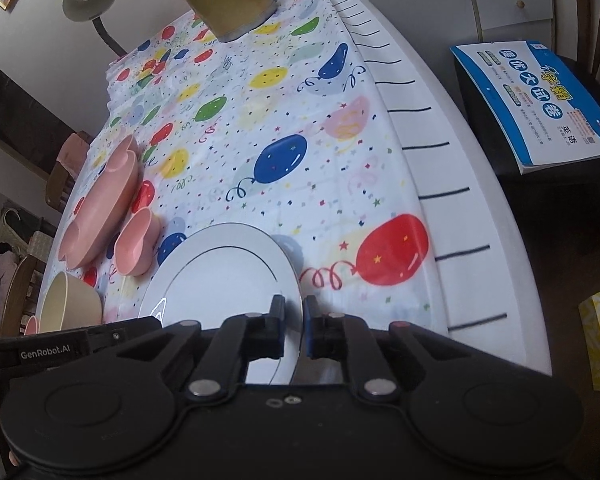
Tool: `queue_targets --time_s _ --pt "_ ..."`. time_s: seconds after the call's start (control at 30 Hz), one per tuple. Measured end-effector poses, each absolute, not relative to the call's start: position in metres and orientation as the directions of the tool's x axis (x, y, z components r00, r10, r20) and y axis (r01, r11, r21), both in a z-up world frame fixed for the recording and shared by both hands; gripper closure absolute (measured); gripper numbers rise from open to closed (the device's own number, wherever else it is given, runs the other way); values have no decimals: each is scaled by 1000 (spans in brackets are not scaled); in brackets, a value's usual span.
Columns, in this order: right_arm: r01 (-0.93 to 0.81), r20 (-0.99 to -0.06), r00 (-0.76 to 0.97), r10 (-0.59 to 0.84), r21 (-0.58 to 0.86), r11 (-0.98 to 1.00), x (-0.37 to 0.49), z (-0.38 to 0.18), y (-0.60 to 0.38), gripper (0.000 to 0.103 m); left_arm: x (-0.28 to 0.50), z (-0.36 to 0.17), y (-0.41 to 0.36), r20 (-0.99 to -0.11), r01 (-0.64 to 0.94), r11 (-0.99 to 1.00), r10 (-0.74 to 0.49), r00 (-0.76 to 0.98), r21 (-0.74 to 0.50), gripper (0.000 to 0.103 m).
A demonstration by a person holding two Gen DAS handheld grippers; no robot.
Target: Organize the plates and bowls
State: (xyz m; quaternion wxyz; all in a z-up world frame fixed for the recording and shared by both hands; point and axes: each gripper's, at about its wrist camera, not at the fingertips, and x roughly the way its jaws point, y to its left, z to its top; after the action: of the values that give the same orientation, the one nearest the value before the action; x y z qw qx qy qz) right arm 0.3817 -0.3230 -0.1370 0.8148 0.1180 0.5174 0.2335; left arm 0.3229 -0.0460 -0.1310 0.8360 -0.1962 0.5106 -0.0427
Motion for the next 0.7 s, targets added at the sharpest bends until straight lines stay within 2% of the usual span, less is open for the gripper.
queue_targets --time_s 0.7 --pt "-205 -775 404 485 440 874 243 -86 -311 96 189 -81 -15 -822 -2 923 -341 456 -384 81"
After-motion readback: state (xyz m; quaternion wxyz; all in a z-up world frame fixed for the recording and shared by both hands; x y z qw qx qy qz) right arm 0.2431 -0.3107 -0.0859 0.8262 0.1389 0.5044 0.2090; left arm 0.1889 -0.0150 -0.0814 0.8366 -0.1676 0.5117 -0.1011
